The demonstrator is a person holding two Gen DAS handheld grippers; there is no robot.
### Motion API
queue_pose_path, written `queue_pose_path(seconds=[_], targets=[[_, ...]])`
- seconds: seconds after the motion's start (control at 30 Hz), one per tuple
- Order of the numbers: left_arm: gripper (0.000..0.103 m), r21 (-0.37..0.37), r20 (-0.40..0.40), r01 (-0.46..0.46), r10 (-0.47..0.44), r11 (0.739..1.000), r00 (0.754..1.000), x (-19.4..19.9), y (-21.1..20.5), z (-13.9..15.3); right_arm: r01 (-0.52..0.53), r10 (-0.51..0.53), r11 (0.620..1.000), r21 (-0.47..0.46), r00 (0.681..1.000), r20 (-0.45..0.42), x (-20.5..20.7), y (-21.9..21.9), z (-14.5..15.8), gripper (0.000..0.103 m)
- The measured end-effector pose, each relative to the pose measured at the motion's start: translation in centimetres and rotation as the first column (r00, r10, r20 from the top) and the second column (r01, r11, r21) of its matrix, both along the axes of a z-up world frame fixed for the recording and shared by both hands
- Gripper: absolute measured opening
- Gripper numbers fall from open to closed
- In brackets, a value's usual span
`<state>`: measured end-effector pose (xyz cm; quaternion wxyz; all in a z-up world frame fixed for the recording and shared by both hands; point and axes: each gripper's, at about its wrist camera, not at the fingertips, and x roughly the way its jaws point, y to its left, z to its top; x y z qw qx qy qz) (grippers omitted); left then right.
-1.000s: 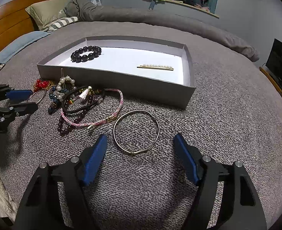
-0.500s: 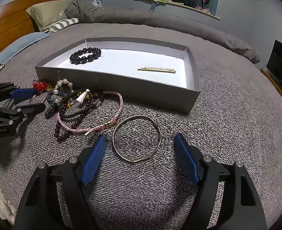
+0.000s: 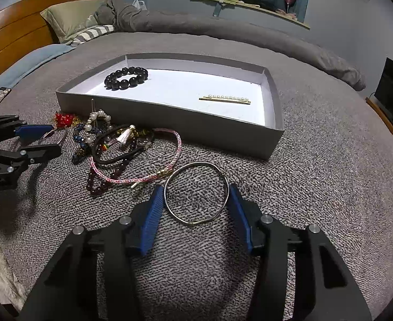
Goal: Organize jewelry
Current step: 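Close the left gripper on the silver bangle while the right gripper grasps a small silver hoop, then carry the silver bangle with the left gripper while the right gripper carries the hoop into the tray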
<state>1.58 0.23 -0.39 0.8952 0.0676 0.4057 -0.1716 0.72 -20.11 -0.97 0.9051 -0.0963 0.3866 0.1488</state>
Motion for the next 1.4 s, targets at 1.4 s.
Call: queue_pose_path(seconds=[1.4], targets=[[0.05, -0.061, 0.217, 0.017, -0.004, 0.998, 0.976, 4.5, -2.2, 10.4, 0.066, -0.095, 0.987, 0.145, 0.976, 0.198, 5.7, 0.7, 10.6, 0.049]])
